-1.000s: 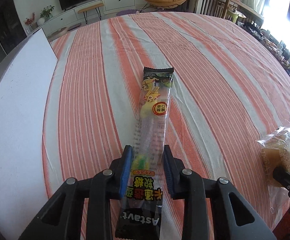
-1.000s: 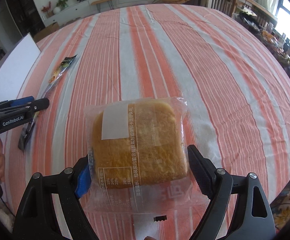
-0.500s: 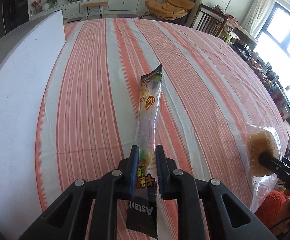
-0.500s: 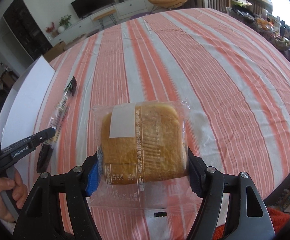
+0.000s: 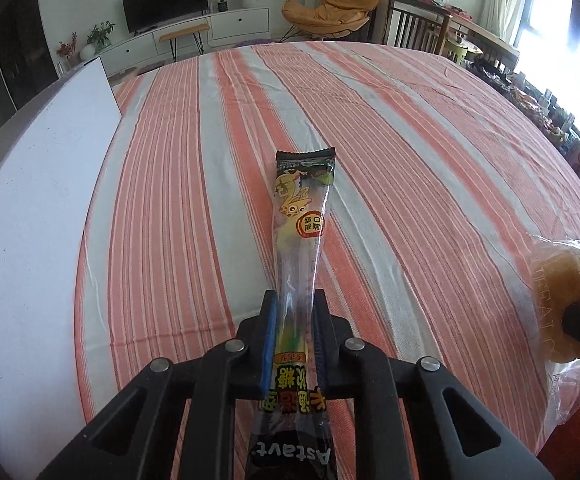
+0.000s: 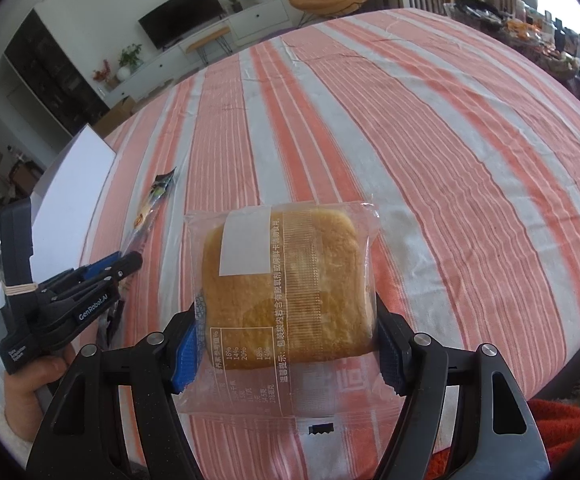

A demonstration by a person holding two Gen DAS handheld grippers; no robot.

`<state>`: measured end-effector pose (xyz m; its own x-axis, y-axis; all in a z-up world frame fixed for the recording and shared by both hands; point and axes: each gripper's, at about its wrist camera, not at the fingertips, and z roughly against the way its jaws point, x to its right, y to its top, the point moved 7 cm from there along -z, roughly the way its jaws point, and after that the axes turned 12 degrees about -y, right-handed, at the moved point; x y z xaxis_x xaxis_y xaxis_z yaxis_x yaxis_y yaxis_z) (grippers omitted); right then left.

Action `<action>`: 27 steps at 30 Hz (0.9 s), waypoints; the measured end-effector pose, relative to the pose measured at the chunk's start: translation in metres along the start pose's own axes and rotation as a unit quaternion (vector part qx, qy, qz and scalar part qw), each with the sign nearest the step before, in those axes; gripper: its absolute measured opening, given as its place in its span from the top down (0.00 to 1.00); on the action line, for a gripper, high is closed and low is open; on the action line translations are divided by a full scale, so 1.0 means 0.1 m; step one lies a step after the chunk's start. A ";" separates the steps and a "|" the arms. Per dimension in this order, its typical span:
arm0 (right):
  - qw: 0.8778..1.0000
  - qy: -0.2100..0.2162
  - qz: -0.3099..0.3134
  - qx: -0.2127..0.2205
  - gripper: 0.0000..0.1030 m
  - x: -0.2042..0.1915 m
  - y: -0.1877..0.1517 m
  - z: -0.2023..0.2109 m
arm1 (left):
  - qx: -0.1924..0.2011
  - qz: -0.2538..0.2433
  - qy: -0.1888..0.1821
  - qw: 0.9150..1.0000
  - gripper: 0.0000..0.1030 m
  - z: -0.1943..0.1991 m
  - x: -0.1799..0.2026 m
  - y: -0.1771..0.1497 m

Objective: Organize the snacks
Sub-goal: 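Carry the candy stick and cake into the box and open both tools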

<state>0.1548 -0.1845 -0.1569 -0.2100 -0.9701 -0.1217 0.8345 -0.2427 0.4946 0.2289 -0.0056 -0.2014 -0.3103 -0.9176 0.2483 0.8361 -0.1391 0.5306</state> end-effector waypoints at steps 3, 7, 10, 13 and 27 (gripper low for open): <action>1.000 0.010 -0.005 0.007 0.29 -0.01 0.00 0.07 | 0.022 0.072 -0.086 0.993 0.90 0.23 -0.05 0.01; 0.999 0.024 -0.006 0.025 0.29 -0.06 0.07 0.23 | 0.058 0.089 -0.135 0.985 0.90 0.63 0.03 0.04; 0.999 0.038 -0.001 0.037 0.29 -0.18 0.13 0.37 | 0.086 0.114 -0.180 0.973 0.90 1.02 0.05 0.08; 0.997 0.057 0.019 0.043 0.29 -0.41 0.18 0.53 | 0.127 0.118 -0.200 0.964 0.90 1.55 0.00 0.13; 0.938 0.234 0.250 0.049 0.29 -3.33 0.20 1.22 | 0.214 0.210 0.043 0.953 0.90 2.85 -2.14 -0.31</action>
<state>0.1789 0.1343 -0.0013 0.4610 -0.8629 -0.2070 0.7139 0.2222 0.6640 0.1404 0.3010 -0.0395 0.0648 -0.8886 0.4542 0.6124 0.3948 0.6850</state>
